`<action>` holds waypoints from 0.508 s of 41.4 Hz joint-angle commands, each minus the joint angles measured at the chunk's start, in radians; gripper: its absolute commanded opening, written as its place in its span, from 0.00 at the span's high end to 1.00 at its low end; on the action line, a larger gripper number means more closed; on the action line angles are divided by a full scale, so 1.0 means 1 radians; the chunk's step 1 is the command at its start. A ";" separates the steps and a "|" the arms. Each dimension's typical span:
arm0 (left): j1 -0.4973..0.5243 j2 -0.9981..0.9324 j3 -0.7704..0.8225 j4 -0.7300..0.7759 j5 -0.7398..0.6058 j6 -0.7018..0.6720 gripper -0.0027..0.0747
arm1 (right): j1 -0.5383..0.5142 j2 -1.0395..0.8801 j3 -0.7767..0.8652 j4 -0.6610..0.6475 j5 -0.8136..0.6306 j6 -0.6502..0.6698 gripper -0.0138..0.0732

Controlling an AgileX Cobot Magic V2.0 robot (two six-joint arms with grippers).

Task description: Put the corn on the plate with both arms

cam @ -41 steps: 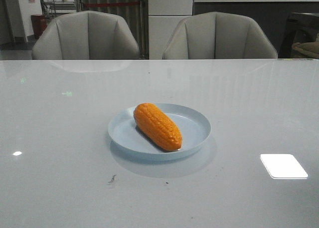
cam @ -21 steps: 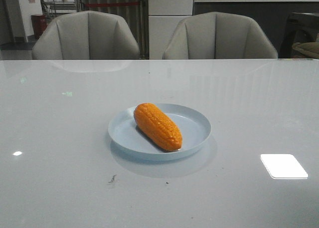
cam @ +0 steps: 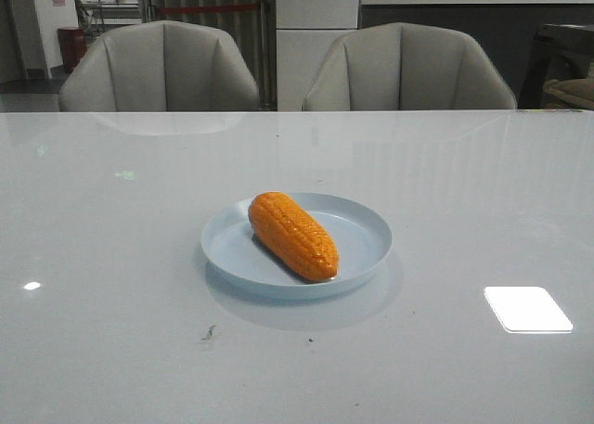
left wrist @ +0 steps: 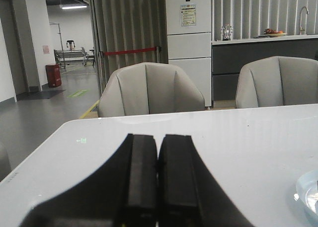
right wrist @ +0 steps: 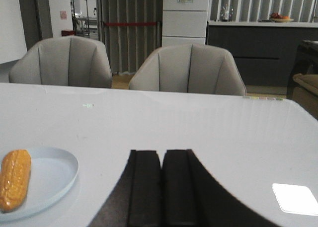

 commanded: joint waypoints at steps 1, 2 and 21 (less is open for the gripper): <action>-0.008 -0.016 0.036 -0.007 -0.084 -0.010 0.84 | 0.002 -0.025 0.012 0.006 -0.083 -0.007 0.77; -0.008 -0.016 0.036 -0.007 -0.084 -0.010 0.84 | 0.002 -0.025 0.012 0.006 -0.075 -0.007 0.77; -0.008 -0.016 0.036 -0.007 -0.084 -0.010 0.84 | 0.002 -0.025 0.013 0.006 -0.028 -0.007 0.77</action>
